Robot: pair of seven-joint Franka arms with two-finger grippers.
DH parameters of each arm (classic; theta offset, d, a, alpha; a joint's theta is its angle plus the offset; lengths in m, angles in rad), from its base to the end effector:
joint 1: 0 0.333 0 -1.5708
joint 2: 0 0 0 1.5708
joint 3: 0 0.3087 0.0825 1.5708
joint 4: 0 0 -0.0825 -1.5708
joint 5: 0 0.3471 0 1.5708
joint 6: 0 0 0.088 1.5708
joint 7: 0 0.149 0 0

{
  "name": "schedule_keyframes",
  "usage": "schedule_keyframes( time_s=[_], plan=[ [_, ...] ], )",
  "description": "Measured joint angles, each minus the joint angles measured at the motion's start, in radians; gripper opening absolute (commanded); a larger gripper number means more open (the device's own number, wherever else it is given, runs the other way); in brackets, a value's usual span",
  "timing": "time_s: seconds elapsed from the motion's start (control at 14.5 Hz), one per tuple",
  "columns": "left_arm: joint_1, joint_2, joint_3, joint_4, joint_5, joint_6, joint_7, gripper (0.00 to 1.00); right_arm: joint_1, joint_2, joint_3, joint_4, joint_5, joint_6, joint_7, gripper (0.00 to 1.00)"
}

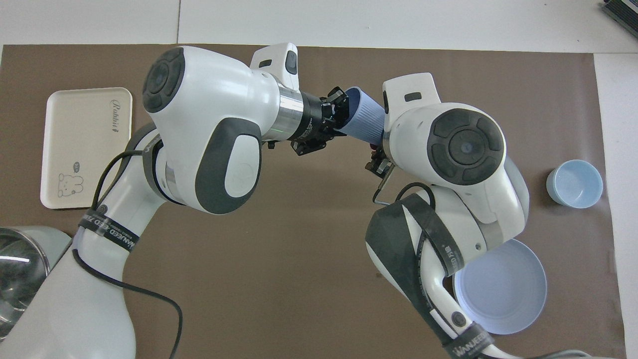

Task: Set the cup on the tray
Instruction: 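Carry the blue cup with the left gripper while the right gripper withdraws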

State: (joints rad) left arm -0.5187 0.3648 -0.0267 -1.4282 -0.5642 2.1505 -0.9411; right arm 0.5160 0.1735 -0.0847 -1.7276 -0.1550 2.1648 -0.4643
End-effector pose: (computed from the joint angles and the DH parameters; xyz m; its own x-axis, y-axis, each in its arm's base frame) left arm 0.5626 -0.3859 0.4992 0.8224 0.4995 -0.2723 0.5620 -0.6387 0.5256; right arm 0.5611 0.2486 0.4687 0.5427 0.8255 0.1549 0.7847 -0.5641 0.2570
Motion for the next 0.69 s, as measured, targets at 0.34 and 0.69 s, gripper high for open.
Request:
schedule_keyframes(
  time_s=[0.34,0.69],
  plan=[
    [0.167,0.001,0.013,0.041,0.194,-0.046,0.114,0.00,0.000,-0.004,0.008,0.000,0.000,-0.009,0.000,0.00],
    [0.365,-0.001,0.021,0.016,0.264,-0.078,0.542,0.00,-0.105,-0.002,0.003,-0.005,0.200,0.096,-0.115,0.00]
  ],
)
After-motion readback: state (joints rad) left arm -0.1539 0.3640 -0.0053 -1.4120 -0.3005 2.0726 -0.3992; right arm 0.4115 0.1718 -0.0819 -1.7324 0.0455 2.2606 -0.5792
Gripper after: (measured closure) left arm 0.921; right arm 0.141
